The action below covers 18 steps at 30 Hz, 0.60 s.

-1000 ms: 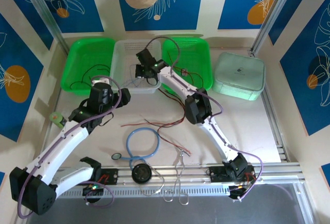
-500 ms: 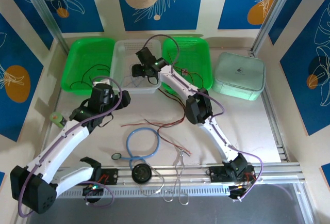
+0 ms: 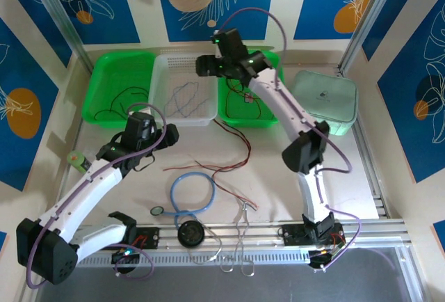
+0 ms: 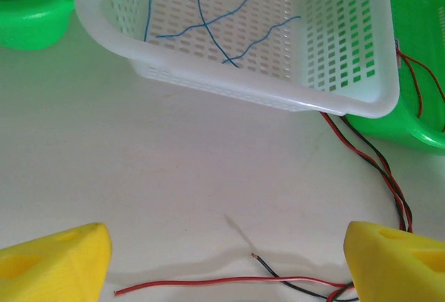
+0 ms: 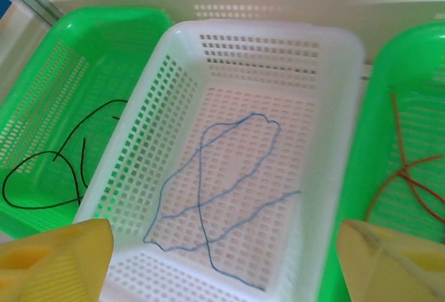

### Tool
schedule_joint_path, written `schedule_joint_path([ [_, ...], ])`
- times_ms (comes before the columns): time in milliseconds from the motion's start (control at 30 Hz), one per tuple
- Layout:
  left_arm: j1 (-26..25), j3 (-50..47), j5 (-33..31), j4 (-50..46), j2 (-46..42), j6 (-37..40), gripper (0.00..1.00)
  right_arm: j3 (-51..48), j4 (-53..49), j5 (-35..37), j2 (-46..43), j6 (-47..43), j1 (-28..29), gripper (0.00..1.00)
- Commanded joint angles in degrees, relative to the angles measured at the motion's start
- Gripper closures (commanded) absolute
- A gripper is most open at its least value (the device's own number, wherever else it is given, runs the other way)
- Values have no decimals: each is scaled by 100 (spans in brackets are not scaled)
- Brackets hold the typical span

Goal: Untangle the cables

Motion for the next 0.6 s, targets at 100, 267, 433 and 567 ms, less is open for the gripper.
schedule_joint_path([
  [100,-369,59,493,-144,48,-147,13,-3424,398,-396,-2248,-229,-9,20],
  [267,-823,-248,543,80,56,-216,13,-5816,753,-666,-4040,112,15,27],
  [433,-1223,-579,558,394,191,-290,12,-7714,1257,-1418,-5298,297,324,35],
  [567,-1231,-897,756,572,40,-586,11,-8593,1672,-1336,-5753,-319,1079,38],
])
